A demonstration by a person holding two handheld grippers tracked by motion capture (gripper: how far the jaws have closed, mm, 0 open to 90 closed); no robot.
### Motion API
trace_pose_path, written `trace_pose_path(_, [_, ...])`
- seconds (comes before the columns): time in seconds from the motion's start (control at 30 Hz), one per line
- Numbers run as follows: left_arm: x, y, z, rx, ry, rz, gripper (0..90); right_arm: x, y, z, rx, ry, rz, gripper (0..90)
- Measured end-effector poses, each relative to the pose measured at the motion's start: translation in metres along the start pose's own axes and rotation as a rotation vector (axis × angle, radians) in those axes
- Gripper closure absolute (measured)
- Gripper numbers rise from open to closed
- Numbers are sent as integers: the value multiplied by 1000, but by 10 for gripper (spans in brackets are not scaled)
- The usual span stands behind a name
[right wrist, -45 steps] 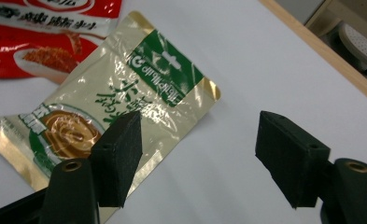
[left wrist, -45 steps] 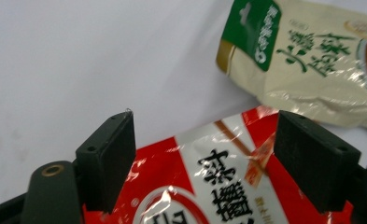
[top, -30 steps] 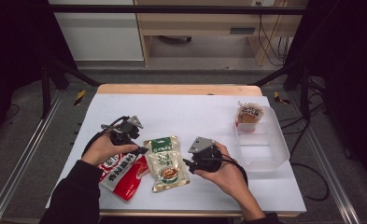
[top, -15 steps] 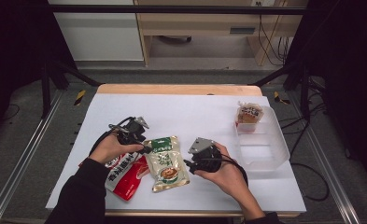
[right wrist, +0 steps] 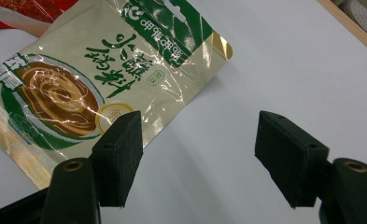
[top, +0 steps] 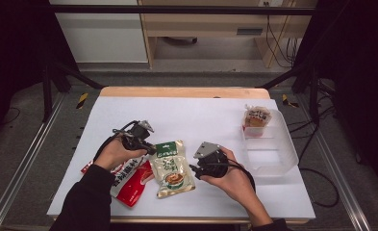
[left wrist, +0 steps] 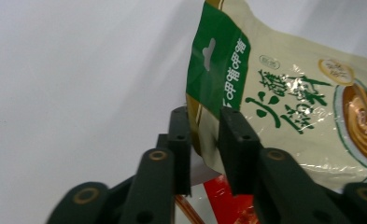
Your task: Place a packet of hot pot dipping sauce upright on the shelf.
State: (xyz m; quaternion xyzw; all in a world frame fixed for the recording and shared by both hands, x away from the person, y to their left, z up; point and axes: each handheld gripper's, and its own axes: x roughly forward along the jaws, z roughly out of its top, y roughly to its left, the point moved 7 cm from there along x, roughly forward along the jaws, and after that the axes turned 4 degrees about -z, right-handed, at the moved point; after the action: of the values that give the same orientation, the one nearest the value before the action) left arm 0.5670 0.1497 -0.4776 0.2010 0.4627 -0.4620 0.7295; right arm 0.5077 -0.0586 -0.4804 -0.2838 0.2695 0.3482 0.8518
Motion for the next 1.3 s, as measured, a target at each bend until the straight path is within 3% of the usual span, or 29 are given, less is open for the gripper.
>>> trace_pose_path(0.17, [-2, -6, 2, 11, -1, -19, 893, 0, 0, 0, 2, 0, 3, 327])
trace_pose_path(0.53, [-16, -18, 10, 66, 2, 0, 900, -3, -5, 2, 15, -8, -3, 323])
trace_pose_path(0.87, [-52, -41, 35, 169, -32, 26, 900, -15, -16, 11, 18, -24, 1, 307])
trace_pose_path(1.07, [-73, -62, 49, 245, -59, 25, 900, -24, -20, 16, 7, -22, 8, 280])
trace_pose_path(1.3, [-88, -77, 60, 301, -72, 39, 900, -32, -21, 20, -15, -11, 29, 262])
